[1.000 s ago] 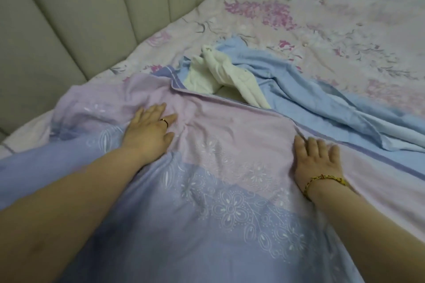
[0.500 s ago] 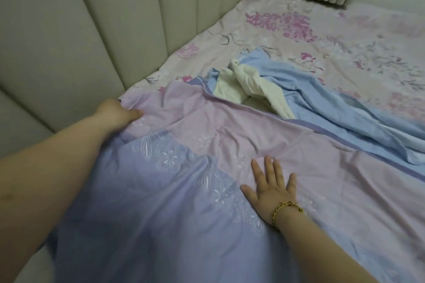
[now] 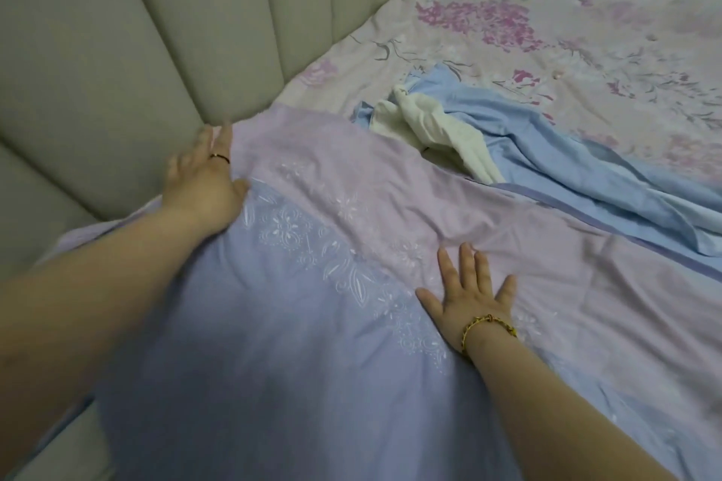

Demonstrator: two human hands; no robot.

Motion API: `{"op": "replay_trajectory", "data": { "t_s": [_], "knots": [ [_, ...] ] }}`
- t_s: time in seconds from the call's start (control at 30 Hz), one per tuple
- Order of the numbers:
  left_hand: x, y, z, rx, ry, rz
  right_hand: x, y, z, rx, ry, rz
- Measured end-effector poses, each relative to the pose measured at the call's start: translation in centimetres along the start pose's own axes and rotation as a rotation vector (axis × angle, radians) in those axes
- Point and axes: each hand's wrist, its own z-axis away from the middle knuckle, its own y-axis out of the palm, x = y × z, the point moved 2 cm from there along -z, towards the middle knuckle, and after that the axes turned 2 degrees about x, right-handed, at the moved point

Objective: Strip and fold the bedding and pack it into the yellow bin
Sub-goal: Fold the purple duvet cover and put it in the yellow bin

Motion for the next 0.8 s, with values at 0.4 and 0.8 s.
{"op": "replay_trajectory", "data": {
  "t_s": [0.4,0.8],
  "knots": [
    [-8.8,8.2,20.2,0.109,0.233,0.04,-9.6,3.8,10.7,-0.302,-0.158,-0.067],
    [-33.2,16.3,28.4,0.188,0.511,0.033,-35.3,4.5,16.5,-0.419,0.335,-0.326]
  ]
}}
